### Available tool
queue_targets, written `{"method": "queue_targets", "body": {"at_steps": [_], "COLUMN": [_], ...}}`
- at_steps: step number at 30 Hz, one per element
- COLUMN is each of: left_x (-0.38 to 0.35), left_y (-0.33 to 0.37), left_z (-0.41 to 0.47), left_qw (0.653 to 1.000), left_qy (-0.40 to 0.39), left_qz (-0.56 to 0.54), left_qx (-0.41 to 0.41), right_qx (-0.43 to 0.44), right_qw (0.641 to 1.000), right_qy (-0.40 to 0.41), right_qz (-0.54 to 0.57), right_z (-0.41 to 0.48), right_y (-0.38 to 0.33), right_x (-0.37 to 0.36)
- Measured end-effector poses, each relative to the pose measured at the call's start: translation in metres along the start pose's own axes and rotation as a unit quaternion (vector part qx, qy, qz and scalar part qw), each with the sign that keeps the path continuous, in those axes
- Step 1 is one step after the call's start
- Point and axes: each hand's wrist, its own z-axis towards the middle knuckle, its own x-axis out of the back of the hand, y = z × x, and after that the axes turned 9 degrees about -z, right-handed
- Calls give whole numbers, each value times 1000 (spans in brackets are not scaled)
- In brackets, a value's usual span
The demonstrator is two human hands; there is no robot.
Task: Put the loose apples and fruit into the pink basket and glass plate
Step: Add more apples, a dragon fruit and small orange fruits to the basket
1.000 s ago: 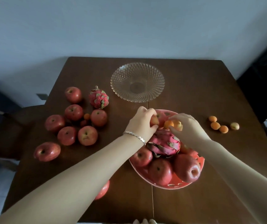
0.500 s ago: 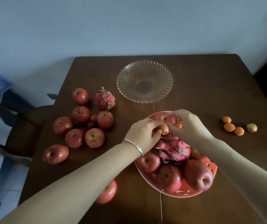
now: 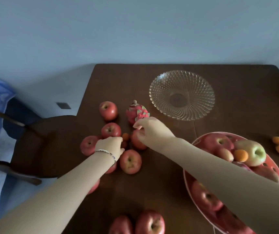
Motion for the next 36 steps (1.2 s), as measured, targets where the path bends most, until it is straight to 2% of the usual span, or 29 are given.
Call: {"method": "queue_targets", "body": {"at_steps": [3,6,12,14,18,23,26,31,36], "left_x": [-8,-18,-29,-31,-32,-26,-12,17,36], "left_y": [-4,-10,-19,-22,-22,-23,-15,28,96], "left_z": [15,24,33,35,35,21,8,-33,-80], "left_qw": [1000,998,990,988,983,956,930,873,828], "left_qy": [-21,-31,6,15,33,90,130,152,142], "left_qz": [-12,-49,-128,-143,-173,-275,-345,-462,-511], "left_qx": [7,28,55,52,54,43,15,-32,-179], "right_qx": [18,19,-17,-36,-47,-63,-80,-90,-102], "right_qw": [984,947,913,918,951,995,997,995,984], "right_qy": [-94,-132,-196,-188,-149,-47,-15,33,145], "right_qz": [-148,-292,-357,-347,-268,-65,8,25,25], "right_z": [36,62,89,90,84,53,25,-35,-107], "right_y": [-18,-23,-30,-33,-34,-29,-15,13,48], "right_x": [-33,-61,-79,-81,-70,-27,-4,28,79]}}
